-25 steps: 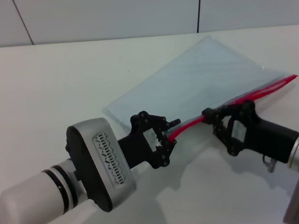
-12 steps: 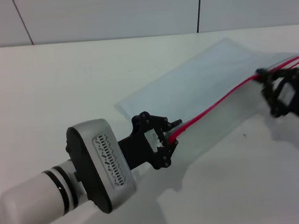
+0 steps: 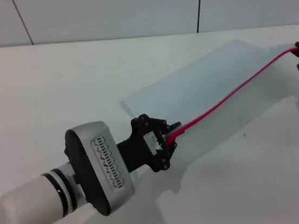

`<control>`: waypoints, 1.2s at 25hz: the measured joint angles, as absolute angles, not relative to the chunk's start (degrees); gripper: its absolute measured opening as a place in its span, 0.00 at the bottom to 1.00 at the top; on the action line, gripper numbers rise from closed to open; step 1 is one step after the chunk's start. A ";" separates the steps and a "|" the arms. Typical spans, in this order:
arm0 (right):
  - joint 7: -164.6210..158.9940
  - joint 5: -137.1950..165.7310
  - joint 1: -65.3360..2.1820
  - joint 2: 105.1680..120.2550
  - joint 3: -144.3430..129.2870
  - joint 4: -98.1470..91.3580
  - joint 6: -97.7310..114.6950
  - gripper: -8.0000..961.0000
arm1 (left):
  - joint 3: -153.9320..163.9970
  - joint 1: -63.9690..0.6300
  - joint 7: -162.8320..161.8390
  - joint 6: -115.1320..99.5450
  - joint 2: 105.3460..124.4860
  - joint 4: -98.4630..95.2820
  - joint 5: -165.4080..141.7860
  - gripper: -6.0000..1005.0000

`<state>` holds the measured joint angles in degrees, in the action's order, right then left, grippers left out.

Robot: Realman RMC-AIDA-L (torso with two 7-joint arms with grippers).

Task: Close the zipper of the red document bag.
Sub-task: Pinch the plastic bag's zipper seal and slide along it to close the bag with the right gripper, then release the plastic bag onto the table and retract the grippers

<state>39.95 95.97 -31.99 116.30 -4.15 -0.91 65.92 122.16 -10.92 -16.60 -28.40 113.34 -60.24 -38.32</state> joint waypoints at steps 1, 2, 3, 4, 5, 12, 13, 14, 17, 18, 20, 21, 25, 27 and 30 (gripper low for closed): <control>40.39 95.69 -32.03 116.29 -4.14 -1.13 65.40 0.07 | 122.16 -10.84 -16.61 -28.42 113.38 -60.13 -38.24 0.06; 40.89 95.42 -32.10 116.27 -4.14 -1.32 64.98 0.07 | 122.16 -10.80 -16.61 -28.44 113.40 -60.07 -38.14 0.07; 41.58 95.01 -32.22 116.26 -4.10 -1.55 64.52 0.07 | 122.17 -10.74 -16.61 -28.45 113.40 -60.03 -37.94 0.07; 42.30 94.59 -32.31 116.26 -4.03 -1.71 64.14 0.07 | 122.18 -10.72 -16.62 -28.47 113.40 -59.99 -37.79 0.07; 43.08 94.21 -32.38 116.28 -3.87 -1.80 63.89 0.07 | 122.19 -10.73 -16.64 -28.50 113.41 -59.95 -37.64 0.07; 54.01 89.64 -32.09 116.60 -2.04 1.86 63.94 0.09 | 122.04 -10.81 -16.68 -30.08 113.65 -58.18 -37.16 0.07; 54.99 88.63 -32.20 116.60 -1.70 2.52 63.80 0.09 | 120.91 -11.03 -16.42 -31.79 114.18 -56.75 -36.14 0.07; 55.31 88.03 -32.27 116.60 -1.52 3.08 63.83 0.09 | 120.50 -11.05 -16.43 -32.25 114.31 -56.44 -36.05 0.07; 55.13 87.52 -32.27 116.61 -1.13 3.99 65.07 0.10 | 118.67 -11.16 -16.62 -34.36 114.88 -54.87 -35.66 0.07; 54.95 87.50 -32.16 116.62 -0.84 4.19 65.80 0.10 | 117.58 -11.27 -16.72 -35.78 115.23 -53.80 -35.39 0.07; 54.72 87.44 -31.73 116.63 0.63 4.61 67.96 0.10 | 115.63 -11.53 -16.68 -39.08 115.84 -51.73 -34.64 0.08; 54.71 87.43 -31.43 116.63 1.75 4.98 69.43 0.18 | 114.38 -11.76 -16.60 -41.44 116.06 -50.35 -33.83 0.12; 53.54 87.42 -30.27 116.63 6.38 7.10 76.08 0.42 | 110.02 -12.32 -16.31 -52.94 116.06 -45.11 -28.46 0.28; 51.37 87.34 -29.84 116.63 7.71 7.88 79.25 0.51 | 106.47 -12.63 -16.24 -59.86 116.08 -41.21 -25.32 0.32; 45.24 86.51 -29.59 116.63 8.49 9.70 83.40 0.65 | 101.06 -13.40 -16.09 -71.57 116.20 -34.35 -18.99 0.38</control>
<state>45.24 86.51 -29.59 116.63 8.49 9.70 83.40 101.06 -13.39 -16.09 -71.57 116.20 -34.35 -18.99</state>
